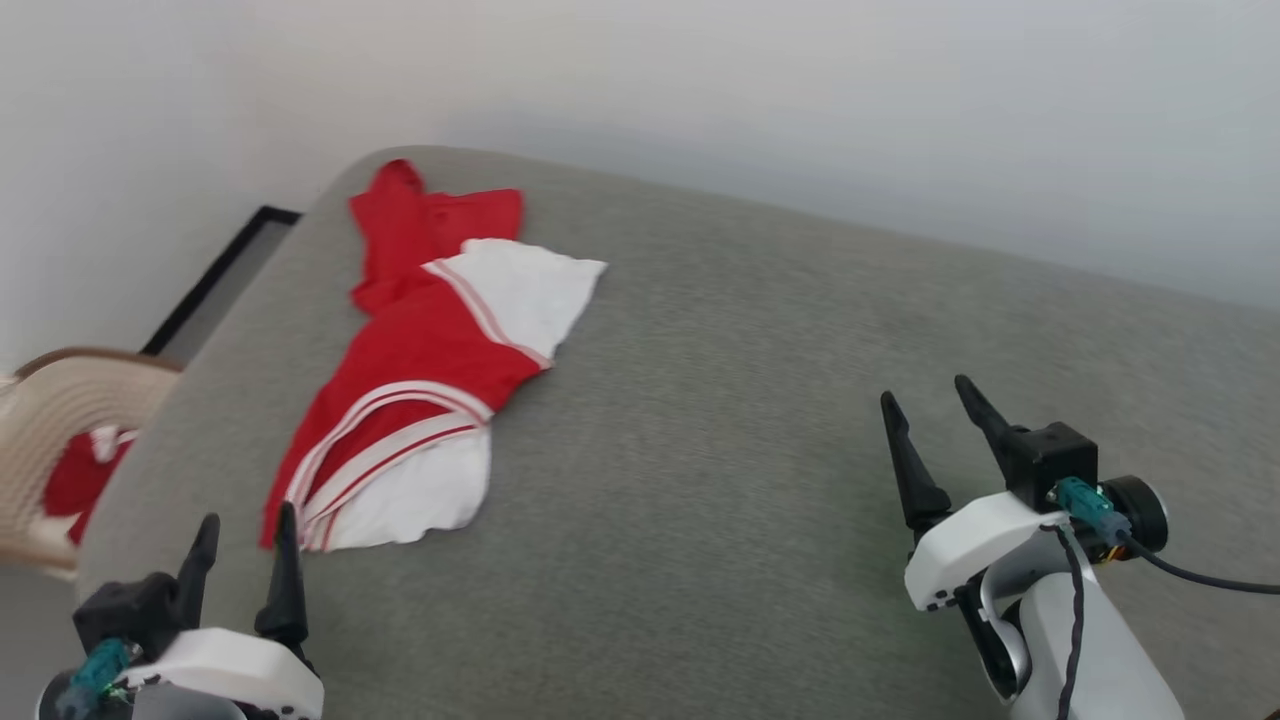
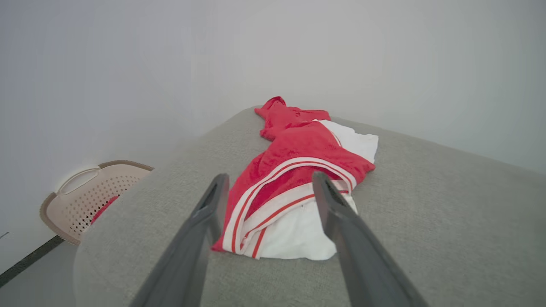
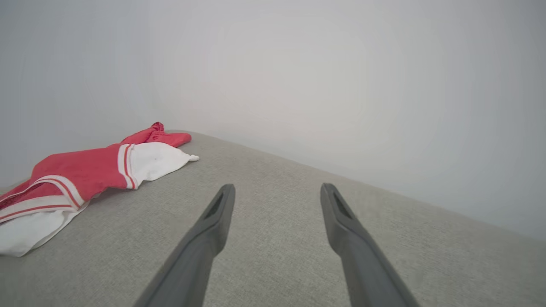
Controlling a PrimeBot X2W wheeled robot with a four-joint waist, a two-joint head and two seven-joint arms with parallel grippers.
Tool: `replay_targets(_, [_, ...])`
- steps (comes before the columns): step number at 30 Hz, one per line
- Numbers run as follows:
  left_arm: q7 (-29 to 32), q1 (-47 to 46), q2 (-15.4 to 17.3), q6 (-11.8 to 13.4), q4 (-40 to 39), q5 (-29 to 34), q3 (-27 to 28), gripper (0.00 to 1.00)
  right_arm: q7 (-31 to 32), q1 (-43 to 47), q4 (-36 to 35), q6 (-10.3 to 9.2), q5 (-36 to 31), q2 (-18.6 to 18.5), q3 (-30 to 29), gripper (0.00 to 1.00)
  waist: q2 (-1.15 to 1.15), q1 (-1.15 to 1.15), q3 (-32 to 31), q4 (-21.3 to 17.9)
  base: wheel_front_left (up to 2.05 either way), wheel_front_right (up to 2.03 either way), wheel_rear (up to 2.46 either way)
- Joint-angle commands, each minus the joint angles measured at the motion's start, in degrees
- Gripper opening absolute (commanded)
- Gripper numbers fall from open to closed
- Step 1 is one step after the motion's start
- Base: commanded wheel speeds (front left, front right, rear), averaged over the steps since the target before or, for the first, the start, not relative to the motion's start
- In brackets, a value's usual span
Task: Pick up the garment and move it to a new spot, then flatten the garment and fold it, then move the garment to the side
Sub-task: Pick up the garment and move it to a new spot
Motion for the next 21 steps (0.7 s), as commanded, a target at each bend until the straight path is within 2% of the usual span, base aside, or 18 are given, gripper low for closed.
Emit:
replay_targets(1, [-0.34, 0.87, -0.35, 0.12, -0.45, 0.92, 0.45, 1.00, -0.29, 0.81, 0.33, -0.02, 0.75, 0.01, 0.41, 1.00, 0.00, 0.00, -0.66, 2.69, 0.00, 0.00, 0.00])
replay_targets(12, [-0.33, 3.43, -2.56, 0.12, -2.14, 1.45, 3.02, 1.00, -0.29, 1.04, 0.41, -0.02, 4.29, -0.01, 4.11, 1.00, 0.00, 0.00, -0.45, 8.01, 0.00, 0.00, 0.00])
replay_targets(21, [-0.33, 3.83, -3.07, 0.12, -3.04, 0.99, 3.20, 1.00, -0.29, -0.13, 0.41, -0.03, 5.30, -0.04, 5.77, 1.00, 0.00, 0.00, 0.49, 8.00, 0.00, 0.00, 0.00])
